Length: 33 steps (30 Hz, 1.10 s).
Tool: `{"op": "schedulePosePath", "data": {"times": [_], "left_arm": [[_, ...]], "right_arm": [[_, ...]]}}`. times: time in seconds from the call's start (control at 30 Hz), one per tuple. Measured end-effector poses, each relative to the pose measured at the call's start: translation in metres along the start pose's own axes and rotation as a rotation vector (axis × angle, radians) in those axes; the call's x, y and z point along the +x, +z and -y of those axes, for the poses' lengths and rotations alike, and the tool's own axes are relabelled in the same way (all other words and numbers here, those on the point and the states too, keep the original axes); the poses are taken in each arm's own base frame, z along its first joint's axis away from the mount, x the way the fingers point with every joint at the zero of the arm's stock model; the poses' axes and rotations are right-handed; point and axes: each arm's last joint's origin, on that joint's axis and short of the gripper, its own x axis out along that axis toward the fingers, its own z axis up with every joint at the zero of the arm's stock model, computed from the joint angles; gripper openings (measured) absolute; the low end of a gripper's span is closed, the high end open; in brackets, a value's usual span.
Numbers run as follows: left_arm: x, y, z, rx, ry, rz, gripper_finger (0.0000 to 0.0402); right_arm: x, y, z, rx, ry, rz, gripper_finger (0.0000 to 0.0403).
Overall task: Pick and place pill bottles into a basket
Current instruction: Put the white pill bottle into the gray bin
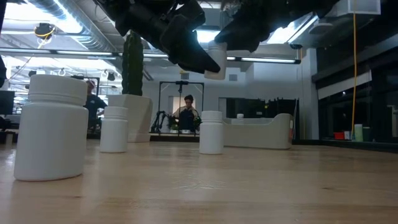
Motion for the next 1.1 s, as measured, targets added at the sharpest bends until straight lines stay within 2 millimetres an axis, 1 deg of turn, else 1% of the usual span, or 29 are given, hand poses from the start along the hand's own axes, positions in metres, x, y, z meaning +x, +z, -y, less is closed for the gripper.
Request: {"op": "schedulePosePath", "data": {"times": [0.37,0.67,0.9,1.1], "left_arm": [[0.0000,0.0019,-0.0003,0.001,0.003,0.022,0.0185],[0.0000,0.0019,-0.0003,0.001,0.003,0.021,0.0185],[0.0000,0.0019,-0.0003,0.021,0.004,0.021,0.0185],[0.0000,0.0019,-0.0004,0.025,0.004,0.021,0.0190]], "right_arm": [[0.0000,-0.0004,0.0000,-0.024,-0.001,-0.005,0.0200],[0.0000,-0.0002,0.0001,-0.051,-0.003,-0.002,0.0149],[0.0000,-0.0002,0.0001,-0.055,-0.003,-0.002,0.0155],[0.0000,-0.0001,0.0001,-0.055,-0.003,-0.001,0.0148]]}}
